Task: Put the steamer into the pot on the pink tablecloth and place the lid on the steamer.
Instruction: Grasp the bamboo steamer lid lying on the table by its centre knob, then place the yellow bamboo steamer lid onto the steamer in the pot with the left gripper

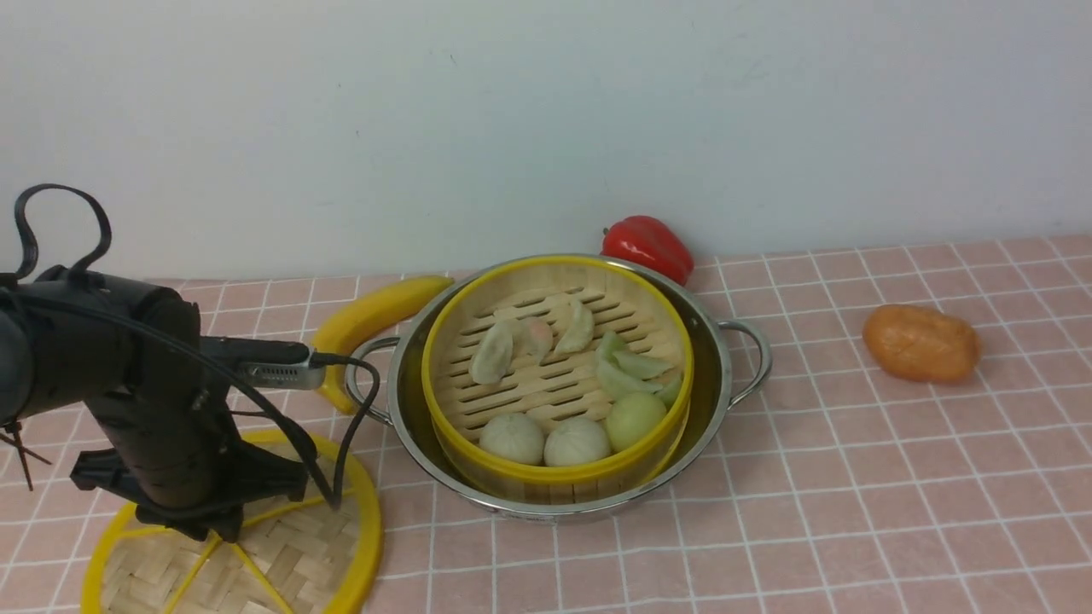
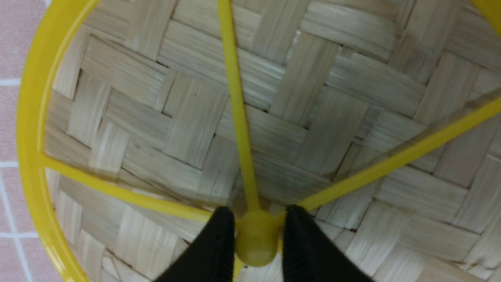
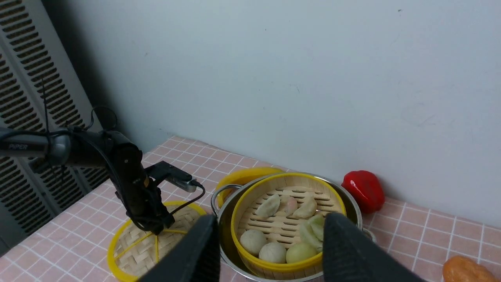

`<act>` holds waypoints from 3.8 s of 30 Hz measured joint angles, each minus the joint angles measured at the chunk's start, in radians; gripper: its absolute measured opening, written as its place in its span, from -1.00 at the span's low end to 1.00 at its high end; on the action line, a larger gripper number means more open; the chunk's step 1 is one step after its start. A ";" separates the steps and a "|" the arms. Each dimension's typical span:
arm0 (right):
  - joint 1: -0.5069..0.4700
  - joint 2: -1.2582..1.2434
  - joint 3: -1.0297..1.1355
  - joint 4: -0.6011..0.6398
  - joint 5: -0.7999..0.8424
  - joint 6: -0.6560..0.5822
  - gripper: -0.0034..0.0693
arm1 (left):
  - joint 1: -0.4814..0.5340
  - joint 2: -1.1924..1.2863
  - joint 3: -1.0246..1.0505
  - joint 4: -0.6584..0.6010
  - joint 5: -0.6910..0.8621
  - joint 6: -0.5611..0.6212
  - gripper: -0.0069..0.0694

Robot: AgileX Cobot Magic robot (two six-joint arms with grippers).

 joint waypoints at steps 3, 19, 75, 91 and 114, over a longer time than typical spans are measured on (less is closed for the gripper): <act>0.000 0.001 0.005 -0.007 0.000 0.000 0.10 | 0.000 -0.012 -0.022 0.040 0.078 0.000 -0.51; 0.000 0.002 0.016 -0.021 -0.001 0.003 0.10 | -0.174 -0.171 -0.557 -0.143 0.358 0.269 -0.51; 0.000 0.004 0.144 0.032 0.000 0.030 0.10 | -0.541 0.355 -0.856 0.120 0.273 0.204 -0.51; 0.000 0.004 0.144 0.037 0.000 0.030 0.10 | -0.525 0.373 -0.857 0.115 0.262 0.204 -0.51; 0.000 0.004 0.144 0.052 0.000 0.030 0.10 | -0.521 0.373 -0.857 0.110 0.236 0.212 -0.33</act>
